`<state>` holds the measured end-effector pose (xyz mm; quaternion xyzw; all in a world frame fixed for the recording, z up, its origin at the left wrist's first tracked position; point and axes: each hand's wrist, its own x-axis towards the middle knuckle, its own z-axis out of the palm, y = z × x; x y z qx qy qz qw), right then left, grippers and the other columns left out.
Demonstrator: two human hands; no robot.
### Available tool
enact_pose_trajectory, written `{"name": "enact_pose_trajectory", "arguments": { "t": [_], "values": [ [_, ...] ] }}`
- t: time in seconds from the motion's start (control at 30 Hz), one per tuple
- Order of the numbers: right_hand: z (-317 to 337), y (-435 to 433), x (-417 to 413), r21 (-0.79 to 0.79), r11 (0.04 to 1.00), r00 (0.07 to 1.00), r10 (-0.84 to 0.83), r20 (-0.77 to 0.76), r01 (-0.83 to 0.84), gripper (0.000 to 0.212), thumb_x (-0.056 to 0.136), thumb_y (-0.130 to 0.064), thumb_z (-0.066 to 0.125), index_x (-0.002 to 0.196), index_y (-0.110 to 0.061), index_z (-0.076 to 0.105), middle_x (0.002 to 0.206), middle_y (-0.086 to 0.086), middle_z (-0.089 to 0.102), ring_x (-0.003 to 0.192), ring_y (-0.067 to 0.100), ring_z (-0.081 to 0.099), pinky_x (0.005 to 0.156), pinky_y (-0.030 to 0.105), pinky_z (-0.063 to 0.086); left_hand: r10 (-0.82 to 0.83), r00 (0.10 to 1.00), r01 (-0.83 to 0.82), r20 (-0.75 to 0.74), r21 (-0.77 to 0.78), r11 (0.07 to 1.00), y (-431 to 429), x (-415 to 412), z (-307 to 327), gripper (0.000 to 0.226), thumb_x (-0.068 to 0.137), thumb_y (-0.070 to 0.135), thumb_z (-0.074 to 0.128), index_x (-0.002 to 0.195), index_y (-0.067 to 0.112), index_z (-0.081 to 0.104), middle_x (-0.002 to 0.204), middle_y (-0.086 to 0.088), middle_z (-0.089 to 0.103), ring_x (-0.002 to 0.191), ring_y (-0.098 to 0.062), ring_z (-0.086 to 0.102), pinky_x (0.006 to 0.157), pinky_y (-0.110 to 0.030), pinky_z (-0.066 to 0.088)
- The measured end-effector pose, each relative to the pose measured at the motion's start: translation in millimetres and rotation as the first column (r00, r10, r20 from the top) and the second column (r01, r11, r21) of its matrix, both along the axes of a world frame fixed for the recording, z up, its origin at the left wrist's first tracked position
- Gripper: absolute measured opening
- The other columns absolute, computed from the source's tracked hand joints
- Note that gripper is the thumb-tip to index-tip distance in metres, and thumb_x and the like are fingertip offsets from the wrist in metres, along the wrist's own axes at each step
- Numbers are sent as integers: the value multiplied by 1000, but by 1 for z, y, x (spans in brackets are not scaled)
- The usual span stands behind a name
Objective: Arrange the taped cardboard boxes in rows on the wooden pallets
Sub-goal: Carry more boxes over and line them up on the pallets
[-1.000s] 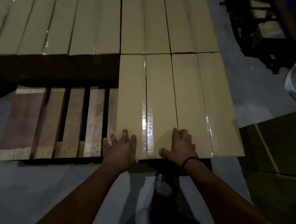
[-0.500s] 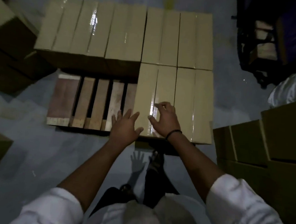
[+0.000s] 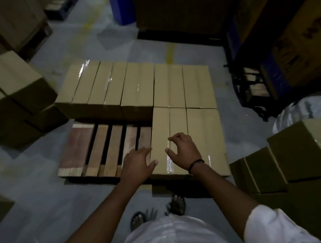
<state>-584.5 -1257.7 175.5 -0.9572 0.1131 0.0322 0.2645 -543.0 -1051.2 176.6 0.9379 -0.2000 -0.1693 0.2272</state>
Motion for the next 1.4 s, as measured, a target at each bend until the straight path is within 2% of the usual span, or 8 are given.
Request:
{"name": "enact_pose_trajectory", "arguments": {
  "t": [0.3, 0.6, 0.73, 0.87, 0.97, 1.03, 1.17, 1.4],
  "values": [
    [28, 10, -82, 3, 941, 928, -336, 158, 340, 49, 91, -46, 64, 133, -21, 62, 132, 2, 54, 122, 24, 48, 98, 44, 48, -298, 949, 312, 104, -166, 935, -15, -9, 37, 54, 93, 47, 70, 139, 21, 63, 137, 0, 66, 127, -21, 58, 105, -39, 48],
    [46, -7, -220, -11, 720, 713, -685, 147, 694, 48, 91, -45, 66, 132, -20, 64, 131, 2, 56, 123, 24, 47, 103, 42, 45, -593, 795, 604, 129, -258, 754, -82, -88, 55, 54, 91, 50, 70, 138, 25, 64, 134, 5, 68, 117, -17, 65, 98, -34, 52],
    [52, -20, -270, 36, 592, 581, -799, 154, 805, 45, 94, -37, 69, 135, -19, 62, 133, 2, 53, 127, 21, 43, 106, 38, 41, -687, 717, 692, 119, -233, 683, -109, -123, 58, 53, 91, 50, 68, 140, 29, 62, 139, 8, 64, 126, -14, 60, 101, -31, 50],
    [52, -41, -313, 67, 502, 488, -859, 157, 862, 45, 93, -39, 69, 134, -20, 62, 131, 0, 53, 126, 20, 45, 105, 35, 42, -751, 636, 770, 179, -208, 603, -146, -157, 65, 47, 90, 44, 70, 134, 27, 66, 131, 5, 69, 120, -18, 61, 92, -29, 49],
    [50, -63, -346, 66, 449, 437, -887, 148, 891, 46, 93, -40, 69, 134, -21, 62, 136, 1, 49, 131, 20, 41, 107, 35, 39, -796, 562, 827, 223, -124, 549, -183, -182, 62, 51, 89, 50, 68, 135, 27, 65, 131, 5, 69, 121, -20, 60, 98, -36, 50],
    [52, -82, -368, 69, 411, 397, -905, 155, 909, 48, 92, -40, 70, 136, -21, 61, 144, 2, 44, 138, 21, 35, 112, 38, 37, -809, 535, 844, 242, -118, 523, -212, -200, 62, 51, 90, 51, 67, 135, 29, 65, 130, 7, 69, 122, -20, 60, 100, -39, 50],
    [53, -131, -414, 51, 337, 326, -933, 155, 940, 54, 90, -42, 71, 138, -24, 59, 154, 4, 35, 145, 26, 25, 117, 47, 35, -817, 484, 873, 314, -102, 478, -277, -236, 61, 46, 87, 56, 61, 126, 32, 69, 119, 12, 72, 111, -16, 64, 92, -37, 52],
    [57, -209, -490, 62, 279, 271, -957, 104, 958, 59, 91, -45, 68, 144, -27, 51, 161, 1, 23, 149, 26, 18, 119, 46, 33, -811, 493, 866, 314, -87, 493, -366, -299, 64, 49, 90, 48, 71, 132, 24, 67, 125, 1, 71, 116, -21, 63, 98, -39, 52]
  ]
}}
